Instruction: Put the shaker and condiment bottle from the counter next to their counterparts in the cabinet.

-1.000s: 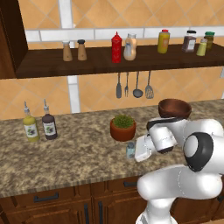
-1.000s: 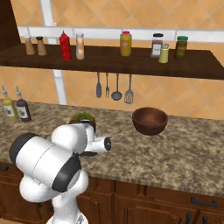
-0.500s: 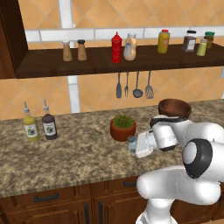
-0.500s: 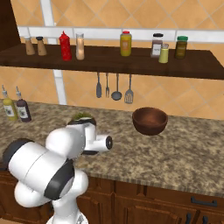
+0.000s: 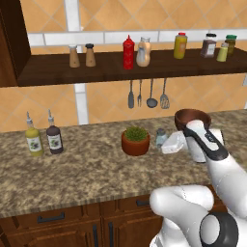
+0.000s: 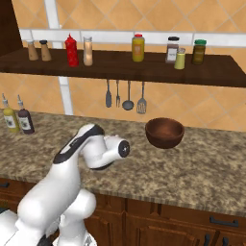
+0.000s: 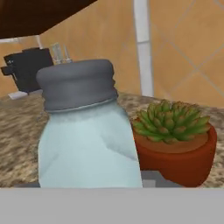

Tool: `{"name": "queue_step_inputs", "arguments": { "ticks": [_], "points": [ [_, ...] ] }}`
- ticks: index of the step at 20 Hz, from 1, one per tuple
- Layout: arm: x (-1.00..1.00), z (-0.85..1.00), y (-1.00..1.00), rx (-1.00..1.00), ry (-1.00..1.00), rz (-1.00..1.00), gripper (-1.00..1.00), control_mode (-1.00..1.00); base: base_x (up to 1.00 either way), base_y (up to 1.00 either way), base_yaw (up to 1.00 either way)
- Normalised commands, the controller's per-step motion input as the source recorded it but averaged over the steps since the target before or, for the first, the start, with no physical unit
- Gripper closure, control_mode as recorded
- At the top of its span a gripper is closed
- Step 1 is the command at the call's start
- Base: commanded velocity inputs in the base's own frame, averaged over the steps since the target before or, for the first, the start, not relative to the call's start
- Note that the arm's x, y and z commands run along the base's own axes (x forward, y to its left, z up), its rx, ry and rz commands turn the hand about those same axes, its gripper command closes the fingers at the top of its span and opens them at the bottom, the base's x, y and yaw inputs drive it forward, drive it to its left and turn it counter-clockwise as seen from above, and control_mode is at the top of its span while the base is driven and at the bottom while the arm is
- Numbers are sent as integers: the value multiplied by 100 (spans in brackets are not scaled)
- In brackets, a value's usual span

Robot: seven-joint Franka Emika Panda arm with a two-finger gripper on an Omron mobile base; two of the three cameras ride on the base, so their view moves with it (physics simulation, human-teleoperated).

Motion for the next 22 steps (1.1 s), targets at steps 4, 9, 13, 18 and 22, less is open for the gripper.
{"name": "queue_step_inputs", "arguments": {
  "ticks": [4,9,13,18,22],
  "points": [
    [-14,70,-80,10,-1,-31,100,-100,0,0,0],
    [-1,75,-74,3,-13,-27,100,-100,0,0,0],
    [-2,83,-53,0,-18,-24,100,-100,0,0,0],
    [-10,74,-46,0,-10,-22,100,-100,0,0,0],
    [-4,62,-51,0,-1,-24,100,-100,0,0,0]
  ]
}}
